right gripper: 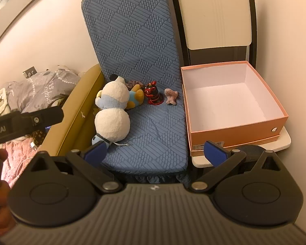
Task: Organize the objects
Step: 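Move both tools toward the plush toys on the blue seat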
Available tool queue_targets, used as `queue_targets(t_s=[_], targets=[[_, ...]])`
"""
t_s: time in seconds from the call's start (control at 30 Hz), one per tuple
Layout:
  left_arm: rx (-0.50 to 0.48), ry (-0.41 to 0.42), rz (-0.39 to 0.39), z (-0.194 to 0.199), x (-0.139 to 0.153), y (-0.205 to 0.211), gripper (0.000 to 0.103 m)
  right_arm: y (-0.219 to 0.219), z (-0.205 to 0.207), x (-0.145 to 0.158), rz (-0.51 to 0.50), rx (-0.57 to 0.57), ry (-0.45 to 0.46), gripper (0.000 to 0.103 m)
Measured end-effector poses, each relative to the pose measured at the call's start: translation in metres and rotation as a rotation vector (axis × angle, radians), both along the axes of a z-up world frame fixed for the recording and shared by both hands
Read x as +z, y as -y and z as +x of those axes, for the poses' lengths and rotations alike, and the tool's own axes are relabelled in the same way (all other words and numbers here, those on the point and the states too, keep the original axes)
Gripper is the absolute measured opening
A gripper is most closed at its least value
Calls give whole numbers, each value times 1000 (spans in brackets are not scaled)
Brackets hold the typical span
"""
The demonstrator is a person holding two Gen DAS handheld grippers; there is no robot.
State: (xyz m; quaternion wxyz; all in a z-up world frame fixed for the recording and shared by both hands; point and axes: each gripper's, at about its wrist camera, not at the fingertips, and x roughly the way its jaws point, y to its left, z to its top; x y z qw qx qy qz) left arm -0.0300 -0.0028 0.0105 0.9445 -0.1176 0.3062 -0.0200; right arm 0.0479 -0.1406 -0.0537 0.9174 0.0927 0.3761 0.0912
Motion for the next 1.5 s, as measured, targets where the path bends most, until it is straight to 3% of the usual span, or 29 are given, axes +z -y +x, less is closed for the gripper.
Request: queue_targets(t_s=[0.87,1.5], targets=[[-2,-33,12,8,-12,18,103,10,0,-9,45,-22,-31,103],[7,-121,-4,63,-40,16,103,15,37,-27,61,-24,-66,102]])
